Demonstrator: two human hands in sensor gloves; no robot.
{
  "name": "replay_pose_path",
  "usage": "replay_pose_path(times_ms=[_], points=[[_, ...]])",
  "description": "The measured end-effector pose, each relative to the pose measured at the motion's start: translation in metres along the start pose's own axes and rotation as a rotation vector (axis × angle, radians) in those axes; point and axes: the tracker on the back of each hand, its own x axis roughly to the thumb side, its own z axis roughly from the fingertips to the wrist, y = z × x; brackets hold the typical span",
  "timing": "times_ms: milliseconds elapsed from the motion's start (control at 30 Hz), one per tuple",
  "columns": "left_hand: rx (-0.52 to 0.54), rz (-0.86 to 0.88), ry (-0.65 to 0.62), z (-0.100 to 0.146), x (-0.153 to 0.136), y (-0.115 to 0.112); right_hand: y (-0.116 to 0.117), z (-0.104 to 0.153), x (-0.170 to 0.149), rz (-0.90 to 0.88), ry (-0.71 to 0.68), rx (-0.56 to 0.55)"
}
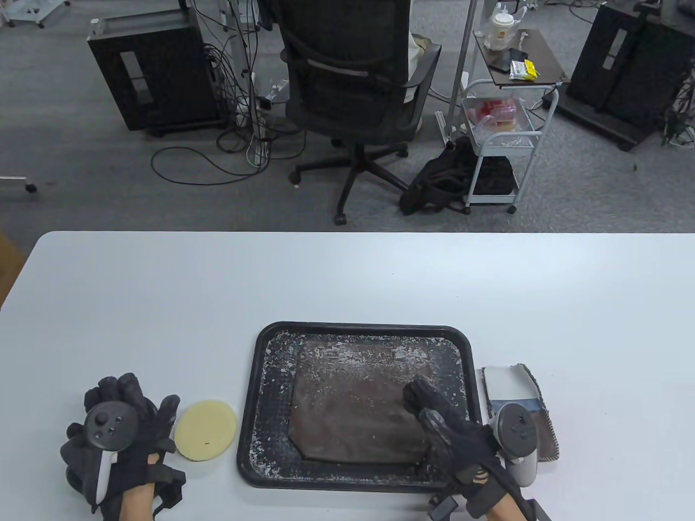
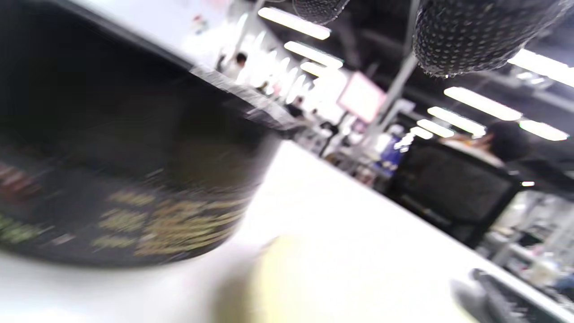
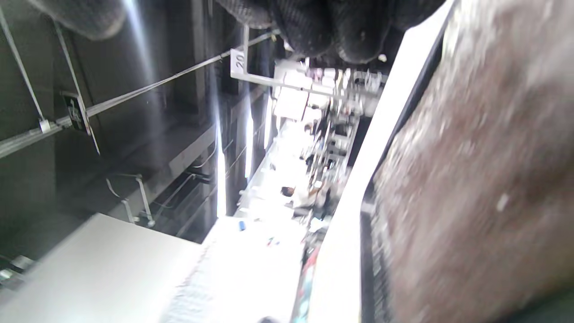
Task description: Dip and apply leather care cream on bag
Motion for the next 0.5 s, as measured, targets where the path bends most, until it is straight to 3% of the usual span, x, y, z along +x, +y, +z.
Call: replay_pose_path(times_ms=[100, 233, 500], points=[[0.051, -0.042, -0.152, 0.015, 0.028, 0.003, -0.011, 0.001, 0.002, 0.255, -0.01, -0.058], [0.011, -0.064, -0.301, 0.036, 0.068, -0.003, -0.017, 0.002, 0.002, 0.526, 0.014, -0.082], [-0.104, -0.269, -0.557, 0.073, 0.139, -0.04, -0.01, 0.001, 0.0, 1.05, 0.119, 0.014]])
